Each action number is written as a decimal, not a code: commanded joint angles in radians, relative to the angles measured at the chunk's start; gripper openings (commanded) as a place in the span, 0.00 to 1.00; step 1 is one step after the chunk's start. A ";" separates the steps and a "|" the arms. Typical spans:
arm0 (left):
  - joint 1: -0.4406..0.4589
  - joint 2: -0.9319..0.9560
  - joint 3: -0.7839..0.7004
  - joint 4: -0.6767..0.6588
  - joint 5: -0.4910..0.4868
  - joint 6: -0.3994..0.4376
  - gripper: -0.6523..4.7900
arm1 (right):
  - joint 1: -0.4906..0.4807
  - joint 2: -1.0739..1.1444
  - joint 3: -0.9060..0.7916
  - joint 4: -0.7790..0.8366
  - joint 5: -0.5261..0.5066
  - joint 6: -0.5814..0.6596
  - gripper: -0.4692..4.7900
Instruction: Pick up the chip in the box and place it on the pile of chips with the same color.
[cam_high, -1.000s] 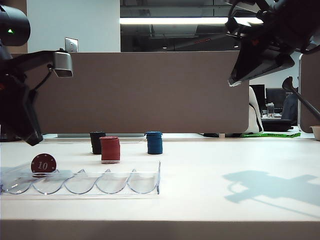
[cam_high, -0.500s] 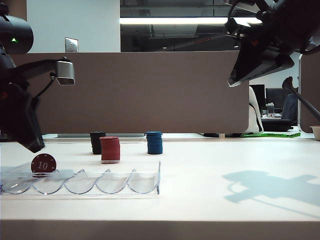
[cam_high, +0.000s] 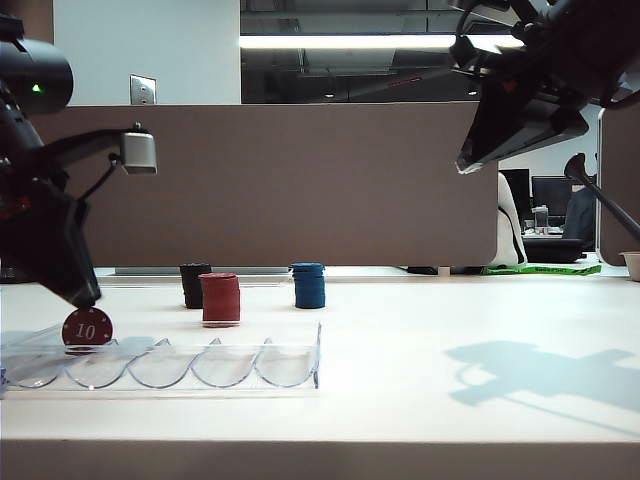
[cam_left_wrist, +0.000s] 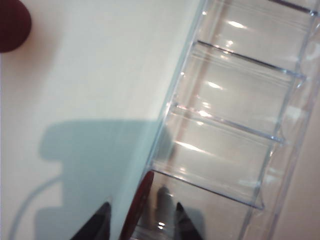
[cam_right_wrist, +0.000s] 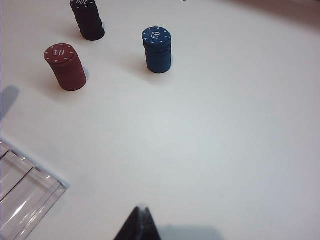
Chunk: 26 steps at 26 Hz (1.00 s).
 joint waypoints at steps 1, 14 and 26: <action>-0.001 0.017 0.004 0.003 0.005 0.000 0.42 | 0.001 -0.001 0.003 0.017 0.000 -0.005 0.08; -0.001 0.027 0.005 0.036 -0.015 -0.008 0.32 | 0.001 -0.001 0.003 0.017 0.001 -0.005 0.08; -0.001 0.027 0.005 0.037 -0.034 -0.008 0.32 | 0.001 -0.001 0.003 0.017 0.000 -0.005 0.08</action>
